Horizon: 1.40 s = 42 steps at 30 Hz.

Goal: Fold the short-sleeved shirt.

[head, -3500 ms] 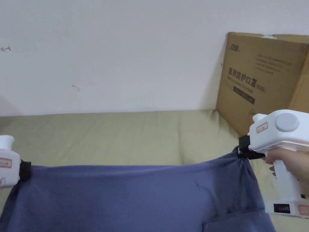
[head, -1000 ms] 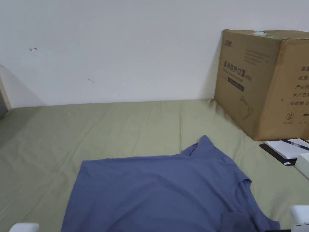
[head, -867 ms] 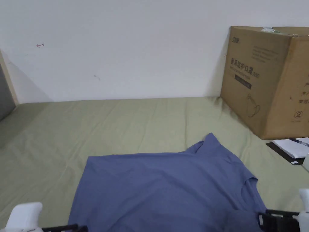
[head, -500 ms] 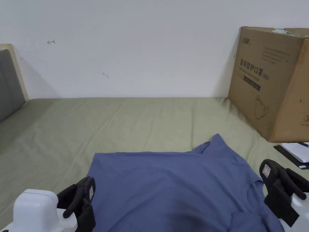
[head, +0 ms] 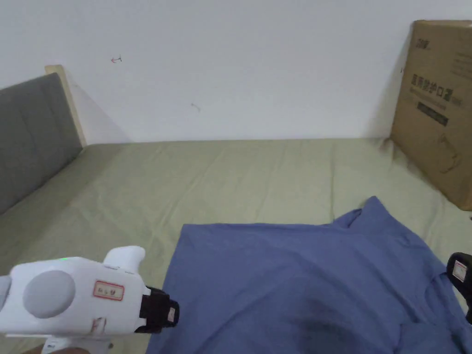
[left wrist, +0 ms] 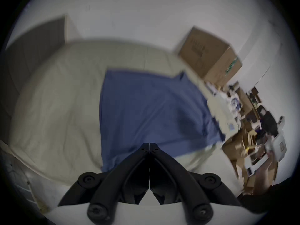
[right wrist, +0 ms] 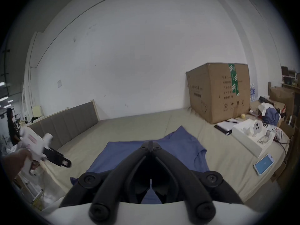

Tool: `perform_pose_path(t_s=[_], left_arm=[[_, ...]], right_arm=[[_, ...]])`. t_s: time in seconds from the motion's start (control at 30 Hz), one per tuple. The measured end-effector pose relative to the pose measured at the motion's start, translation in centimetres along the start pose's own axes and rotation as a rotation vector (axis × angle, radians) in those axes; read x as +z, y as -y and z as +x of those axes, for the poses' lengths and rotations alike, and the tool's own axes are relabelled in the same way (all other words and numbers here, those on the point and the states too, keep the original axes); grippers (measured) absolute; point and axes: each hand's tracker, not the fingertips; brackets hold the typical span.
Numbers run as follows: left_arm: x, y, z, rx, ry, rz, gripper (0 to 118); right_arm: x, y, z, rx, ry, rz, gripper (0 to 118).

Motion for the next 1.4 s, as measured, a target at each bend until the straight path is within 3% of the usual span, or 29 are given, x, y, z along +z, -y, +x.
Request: perform_pose_path(t_s=[0.03, 0.07, 0.17, 0.23, 0.4, 0.43, 0.5, 0.6, 0.7, 0.83, 0.87, 0.9, 0.93, 0.97, 1.0, 1.07, 1.13, 1.2, 1.23, 1.33, 1.4], left_arm=[[-1.6, 0.2, -0.8, -0.022, -0.061, -0.049, 2], [-3.0, 0.3, -1.8, -0.043, -0.156, -0.064, 17], [-5.7, 1.3, -4.2, -0.054, -0.267, -0.1, 48], [-7.1, 2.1, -5.3, -0.042, -0.268, -0.113, 118], [-8.4, 4.0, -5.3, -0.017, -0.248, -0.142, 112], [-8.4, 4.4, -5.2, -0.019, -0.246, -0.146, 90], [-8.8, 5.0, -4.9, -0.049, -0.26, -0.14, 10], [-7.7, 5.6, -4.7, -0.054, -0.239, -0.067, 5], [-5.9, 6.8, -4.0, -0.106, -0.238, 0.101, 5], [-3.9, 8.6, -2.4, -0.21, -0.261, 0.288, 5], [-3.8, 9.0, -2.1, -0.243, -0.276, 0.323, 5], [-3.7, 9.2, -1.9, -0.262, -0.277, 0.346, 5], [-3.5, 9.5, -1.4, -0.279, -0.272, 0.364, 5], [-3.6, 9.5, -1.2, -0.28, -0.272, 0.371, 5], [-3.7, 9.5, -1.2, -0.267, -0.267, 0.363, 5], [-3.6, 9.2, -0.9, -0.232, -0.236, 0.357, 5], [-3.8, 9.3, -0.7, -0.229, -0.247, 0.364, 5], [-3.8, 9.2, -0.6, -0.222, -0.257, 0.354, 5], [-3.7, 9.3, -0.7, -0.213, -0.263, 0.349, 5], [-3.3, 9.2, -1.1, -0.184, -0.257, 0.326, 5], [-3.3, 9.3, -1.1, -0.182, -0.257, 0.32, 5]], right_arm=[[-0.2, 0.3, 0.1, -0.008, -0.01, -0.033, 0], [-0.4, 0.7, 0.1, -0.01, -0.016, -0.064, 0], [-0.8, 1.7, 0.1, 0.01, -0.002, -0.108, 0], [-1.0, 2.0, 0.2, 0.016, 0.003, -0.137, 0], [-1.8, 2.8, 0.4, 0.006, 0.003, -0.186, 0], [-2.1, 2.9, 0.4, 0.011, 0.003, -0.194, 0], [-2.5, 2.8, 0.6, 0.032, -0.008, -0.21, 0], [-2.7, 2.2, 1.5, 0.063, 0.009, -0.188, 0], [-3.0, 1.6, 4.2, 0.017, 0.007, -0.209, 0], [-4.7, 2.9, 10.4, -0.043, 0.088, -0.466, 0], [-5.3, 3.6, 12.1, -0.089, 0.076, -0.566, 7], [-5.7, 4.5, 13.6, -0.129, 0.056, -0.641, 38], [-5.9, 5.6, 14.8, -0.149, 0.078, -0.687, 100], [-6.3, 6.8, 15.5, -0.14, 0.116, -0.745, 117], [-6.5, 7.7, 15.9, -0.112, 0.131, -0.808, 117], [-6.8, 9.2, 16.2, -0.025, 0.146, -0.852, 108], [-7.6, 10.6, 16.1, 0.06, 0.201, -0.898, 106], [-8.2, 12.1, 15.8, 0.087, 0.21, -0.958, 106], [-8.3, 12.6, 15.8, 0.099, 0.229, -0.986, 98], [-7.4, 12.5, 15.2, 0.075, 0.22, -0.932, 18], [-7.0, 11.9, 14.8, 0.06, 0.177, -0.899, 10]])
